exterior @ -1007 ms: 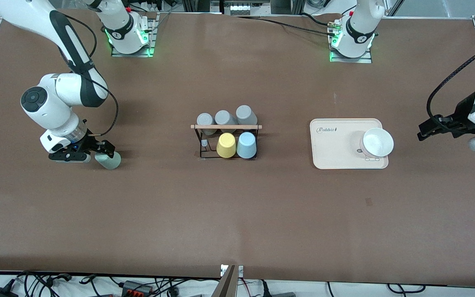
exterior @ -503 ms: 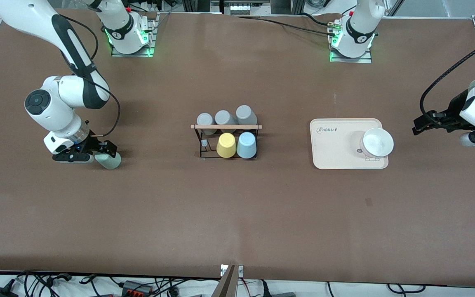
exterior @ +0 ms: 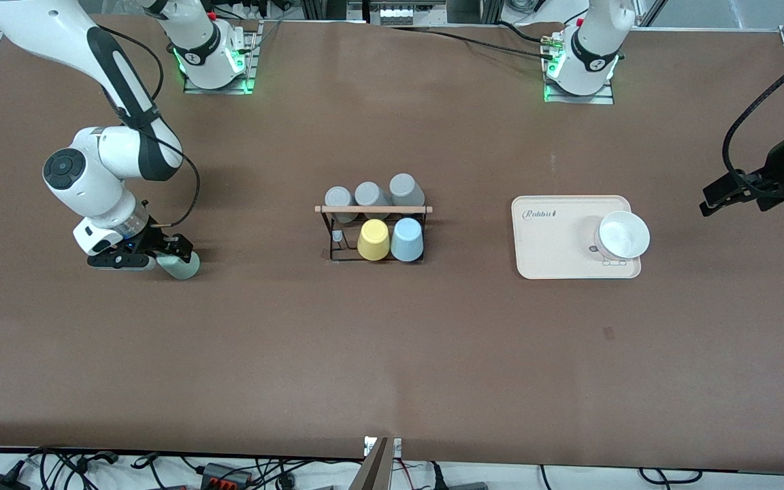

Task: Hang scattered cups on rack with three cups
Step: 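Grasp the pale teal cup with the right gripper, then lift the teal cup and carry it to the rack with the right gripper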

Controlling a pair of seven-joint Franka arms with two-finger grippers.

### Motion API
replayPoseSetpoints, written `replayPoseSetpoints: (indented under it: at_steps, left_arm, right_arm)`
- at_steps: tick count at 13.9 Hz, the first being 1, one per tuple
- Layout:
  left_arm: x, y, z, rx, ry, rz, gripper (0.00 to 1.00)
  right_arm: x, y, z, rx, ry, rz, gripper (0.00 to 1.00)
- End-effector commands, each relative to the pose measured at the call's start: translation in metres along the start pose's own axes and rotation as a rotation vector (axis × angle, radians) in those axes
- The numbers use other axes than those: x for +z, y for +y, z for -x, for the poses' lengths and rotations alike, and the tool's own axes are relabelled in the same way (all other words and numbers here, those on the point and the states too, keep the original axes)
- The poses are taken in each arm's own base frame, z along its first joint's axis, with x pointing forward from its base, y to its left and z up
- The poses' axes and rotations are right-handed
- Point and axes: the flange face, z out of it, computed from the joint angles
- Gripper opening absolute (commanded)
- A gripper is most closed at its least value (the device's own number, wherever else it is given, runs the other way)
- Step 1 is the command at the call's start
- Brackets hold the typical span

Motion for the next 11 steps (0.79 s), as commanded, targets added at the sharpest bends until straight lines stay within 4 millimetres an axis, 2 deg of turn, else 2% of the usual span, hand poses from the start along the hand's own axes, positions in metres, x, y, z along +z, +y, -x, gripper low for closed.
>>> replayPoseSetpoints:
  at_steps: [1,3,4,5,7,9,11]
  left_arm:
    - [0.002,0.001,0.002,0.026,-0.020,0.008,1.00]
    - [0.001,0.003,0.001,0.030,-0.011,0.009,1.00]
    - [0.000,0.003,0.000,0.045,-0.009,0.009,1.00]
    - [-0.001,0.005,0.001,0.064,-0.011,0.011,1.00]
    - [0.000,0.007,0.006,0.070,-0.045,0.011,1.00]
    - [0.001,0.008,0.007,0.070,-0.059,0.007,1.00]
    - [-0.004,0.008,0.006,0.071,-0.046,0.008,1.00]
  right_arm:
    - [0.002,0.002,0.003,-0.014,0.013,0.000,0.40]
    - [-0.001,0.001,0.002,-0.017,0.016,0.000,0.08]
    - [-0.007,0.000,0.000,-0.020,0.024,0.001,0.05]
    - [-0.024,-0.002,-0.004,-0.027,0.038,0.002,0.01]
    - [-0.059,-0.017,-0.006,-0.035,-0.016,0.005,0.00]
    - [-0.098,-0.035,-0.009,-0.021,-0.037,0.009,0.00]
    - [-0.129,-0.068,-0.015,0.024,-0.086,0.013,0.00]
